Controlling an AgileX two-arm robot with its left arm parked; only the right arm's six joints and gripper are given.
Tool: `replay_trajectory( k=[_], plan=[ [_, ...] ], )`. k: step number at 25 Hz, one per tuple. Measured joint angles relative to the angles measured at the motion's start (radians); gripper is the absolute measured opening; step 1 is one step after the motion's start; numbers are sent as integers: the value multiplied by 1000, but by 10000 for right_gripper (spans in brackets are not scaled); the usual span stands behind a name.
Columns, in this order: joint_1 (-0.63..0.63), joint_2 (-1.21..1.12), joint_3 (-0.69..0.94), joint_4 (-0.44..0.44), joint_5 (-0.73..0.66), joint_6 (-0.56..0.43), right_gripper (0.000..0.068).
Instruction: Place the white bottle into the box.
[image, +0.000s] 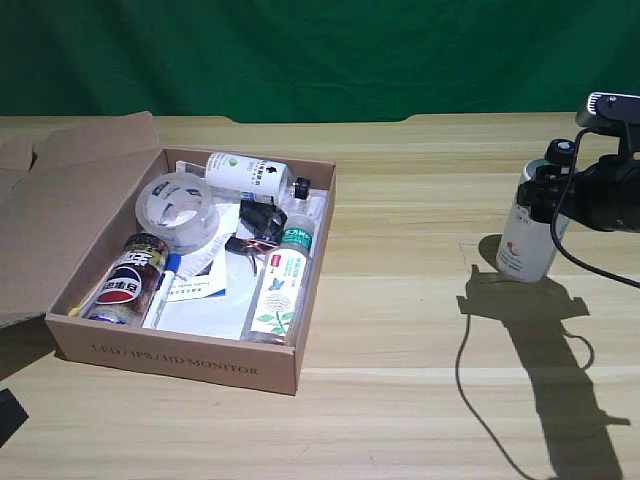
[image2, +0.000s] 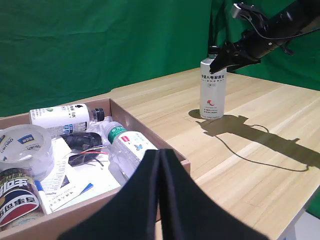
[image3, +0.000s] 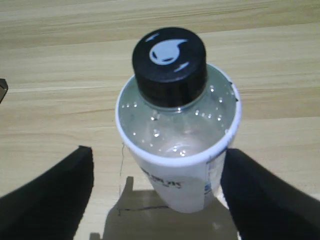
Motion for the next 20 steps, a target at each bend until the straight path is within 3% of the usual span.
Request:
replay_trajectory(
  k=[20],
  plan=[
    [0,276,-153,1,-34,-45,596]
  ],
)
